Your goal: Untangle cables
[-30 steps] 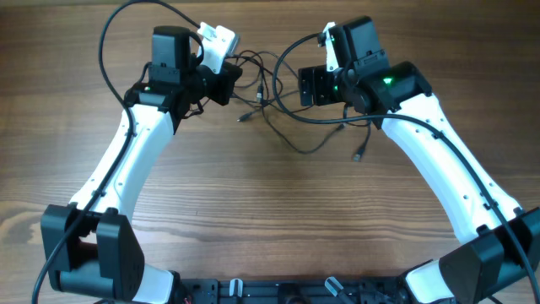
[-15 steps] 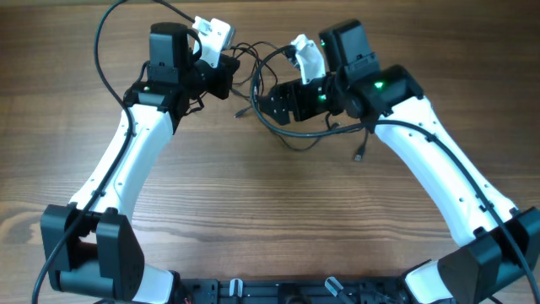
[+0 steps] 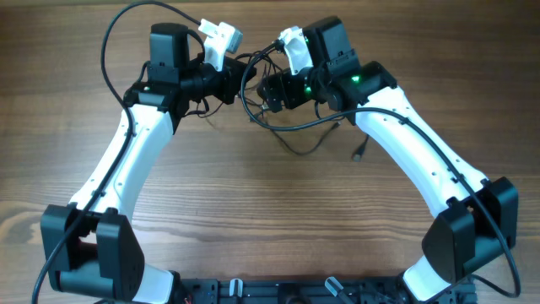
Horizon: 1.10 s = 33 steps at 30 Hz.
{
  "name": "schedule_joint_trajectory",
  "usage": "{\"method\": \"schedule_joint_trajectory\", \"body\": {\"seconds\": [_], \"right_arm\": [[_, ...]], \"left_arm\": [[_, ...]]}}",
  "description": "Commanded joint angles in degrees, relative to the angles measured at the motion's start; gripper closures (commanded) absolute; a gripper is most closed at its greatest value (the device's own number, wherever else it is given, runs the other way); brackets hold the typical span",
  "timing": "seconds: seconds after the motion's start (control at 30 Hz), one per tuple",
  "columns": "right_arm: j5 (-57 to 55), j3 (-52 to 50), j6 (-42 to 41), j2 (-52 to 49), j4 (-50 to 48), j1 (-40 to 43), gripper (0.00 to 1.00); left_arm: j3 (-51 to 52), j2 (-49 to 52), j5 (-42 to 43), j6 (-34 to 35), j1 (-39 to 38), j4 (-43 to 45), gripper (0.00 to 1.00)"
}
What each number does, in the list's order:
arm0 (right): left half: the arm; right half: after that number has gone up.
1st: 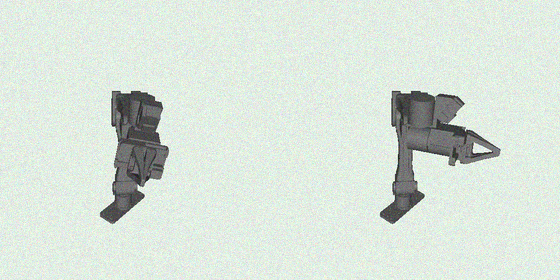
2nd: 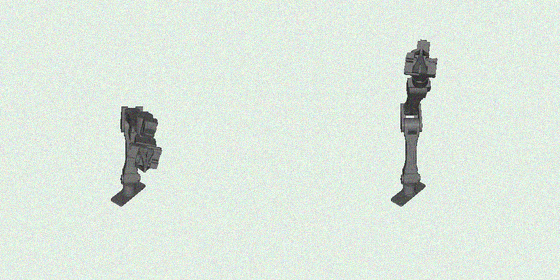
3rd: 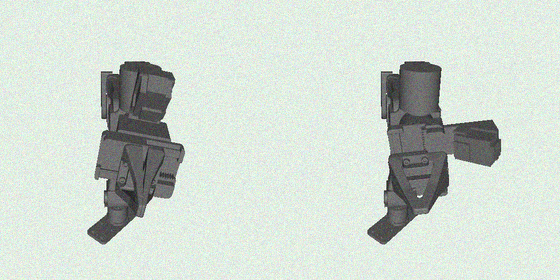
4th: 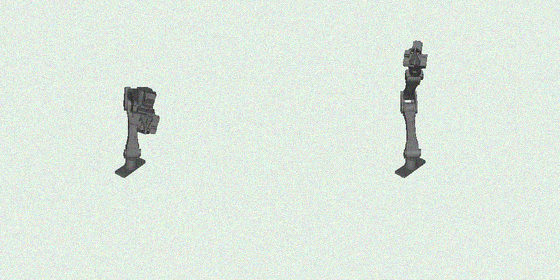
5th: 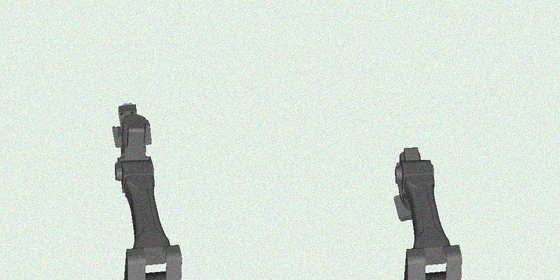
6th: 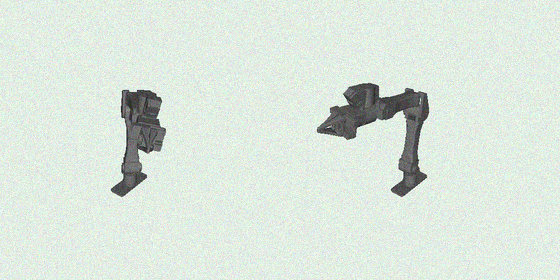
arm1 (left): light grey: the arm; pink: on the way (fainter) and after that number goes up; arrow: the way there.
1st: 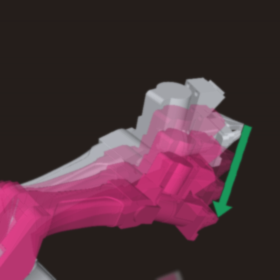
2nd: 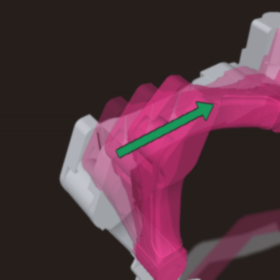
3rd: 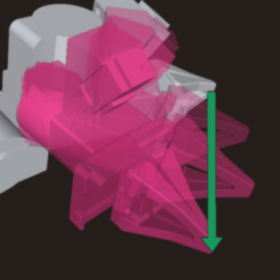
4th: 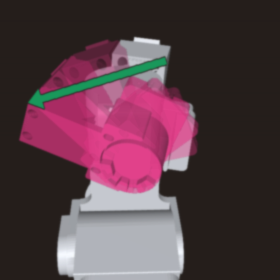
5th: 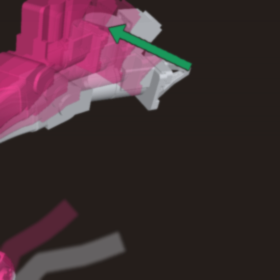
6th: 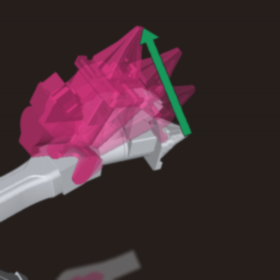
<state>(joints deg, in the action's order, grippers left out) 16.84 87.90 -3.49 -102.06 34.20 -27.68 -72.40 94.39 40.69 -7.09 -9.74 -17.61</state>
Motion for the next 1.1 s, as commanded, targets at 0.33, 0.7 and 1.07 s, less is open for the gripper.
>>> {"method": "schedule_joint_trajectory", "body": {"seconds": [0.33,0.7,1.07], "right_arm": [[-5.09,0.48,3.5,-1.68,-1.22,-0.2,0.66],[-6.19,0.5,-2.54,1.11,0.37,0.15,0.96],[-9.92,0.5,-3.98,16.17,6.14,6.58,0.96]], "left_arm": [[0.17,-7.41,3.87,1.25,0.22,-1.36,0.96],[0.17,-6.47,-5.44,-5.14,1.31,-5.46,0.96],[0.2,3.15,-5.4,-6.6,5.81,-7.32,0.96]]}}
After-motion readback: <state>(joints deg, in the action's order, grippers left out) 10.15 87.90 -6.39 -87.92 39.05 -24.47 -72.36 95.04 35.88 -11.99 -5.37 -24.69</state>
